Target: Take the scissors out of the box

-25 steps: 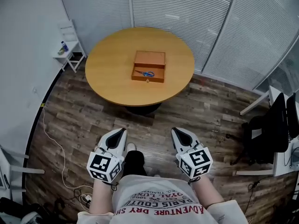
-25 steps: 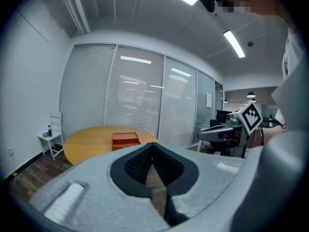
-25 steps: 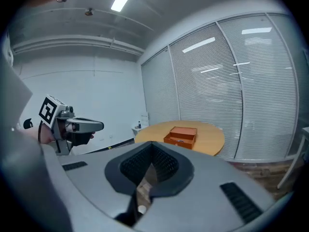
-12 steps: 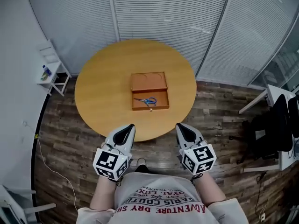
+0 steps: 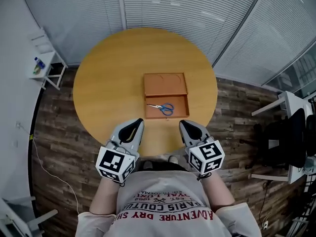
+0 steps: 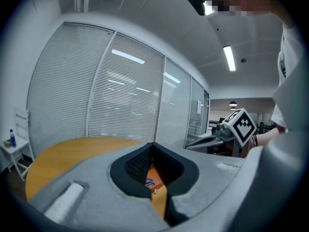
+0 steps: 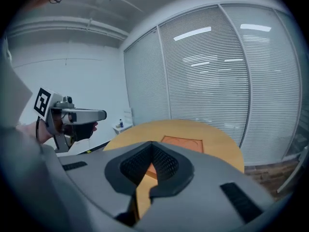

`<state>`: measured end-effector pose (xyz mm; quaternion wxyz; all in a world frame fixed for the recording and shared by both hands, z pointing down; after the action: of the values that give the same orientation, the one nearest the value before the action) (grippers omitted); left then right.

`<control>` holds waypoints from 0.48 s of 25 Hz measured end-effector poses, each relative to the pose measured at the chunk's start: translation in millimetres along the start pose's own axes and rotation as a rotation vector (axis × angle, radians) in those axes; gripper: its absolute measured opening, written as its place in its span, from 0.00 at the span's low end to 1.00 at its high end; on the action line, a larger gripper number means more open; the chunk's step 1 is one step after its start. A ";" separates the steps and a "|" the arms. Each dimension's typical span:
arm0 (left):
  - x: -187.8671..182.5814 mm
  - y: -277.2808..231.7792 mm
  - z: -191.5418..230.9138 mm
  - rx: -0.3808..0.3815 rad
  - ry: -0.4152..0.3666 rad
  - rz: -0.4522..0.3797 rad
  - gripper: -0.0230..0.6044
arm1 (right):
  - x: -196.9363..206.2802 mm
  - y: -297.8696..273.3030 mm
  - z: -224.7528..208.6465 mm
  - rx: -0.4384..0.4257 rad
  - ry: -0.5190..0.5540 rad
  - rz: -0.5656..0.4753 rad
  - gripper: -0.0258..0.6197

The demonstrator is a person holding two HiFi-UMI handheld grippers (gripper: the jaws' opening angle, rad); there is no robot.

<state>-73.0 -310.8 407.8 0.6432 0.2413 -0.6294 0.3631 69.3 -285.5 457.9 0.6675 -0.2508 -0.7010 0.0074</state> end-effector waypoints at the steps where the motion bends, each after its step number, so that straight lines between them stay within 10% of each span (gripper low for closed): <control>1: 3.2 -5.2 5.4 -0.008 0.006 0.002 0.05 | 2.6 -10.6 -4.2 -0.015 0.011 0.017 0.05; 12: 19.0 -51.3 69.8 -0.206 0.071 -0.014 0.05 | 54.6 -146.3 -49.5 -0.262 0.244 0.322 0.05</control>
<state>-78.8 -393.0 440.4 0.6890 0.1655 -0.6386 0.3001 66.8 -409.7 564.7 0.6993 -0.4429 -0.5610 -0.0075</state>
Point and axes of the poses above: the fingertips, and each gripper's own axes: y backward along the fingers, z to its left, x out of its underside, the point moved 1 cm from there along y, backward along the fingers, and after that the axes turned 2 degrees about -z, right-handed, at the moved point
